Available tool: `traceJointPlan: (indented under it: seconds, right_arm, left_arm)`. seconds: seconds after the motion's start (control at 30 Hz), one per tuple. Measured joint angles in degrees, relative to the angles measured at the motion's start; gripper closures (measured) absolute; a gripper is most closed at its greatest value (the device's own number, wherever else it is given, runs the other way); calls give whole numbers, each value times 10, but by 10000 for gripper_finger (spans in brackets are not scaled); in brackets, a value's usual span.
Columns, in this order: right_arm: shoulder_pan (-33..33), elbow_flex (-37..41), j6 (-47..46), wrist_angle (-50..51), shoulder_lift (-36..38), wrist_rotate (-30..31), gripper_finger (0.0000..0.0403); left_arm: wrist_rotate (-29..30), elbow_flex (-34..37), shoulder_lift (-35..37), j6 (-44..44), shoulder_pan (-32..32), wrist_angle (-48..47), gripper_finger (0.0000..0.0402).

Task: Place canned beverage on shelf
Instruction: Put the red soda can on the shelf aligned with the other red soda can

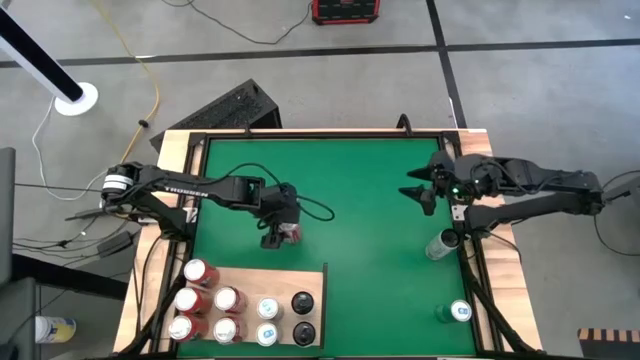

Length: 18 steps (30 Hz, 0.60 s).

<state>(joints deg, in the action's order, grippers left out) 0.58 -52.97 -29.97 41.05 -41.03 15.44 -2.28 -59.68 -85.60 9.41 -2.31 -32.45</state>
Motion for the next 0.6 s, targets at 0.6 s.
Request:
traceJointPlan:
  seconds: [0.6]
  right_arm:
    - [-3, 0, -22, 0, -22, 1, 63]
  left_arm:
    - [-4, -13, 37, -19, 0, -20, 125]
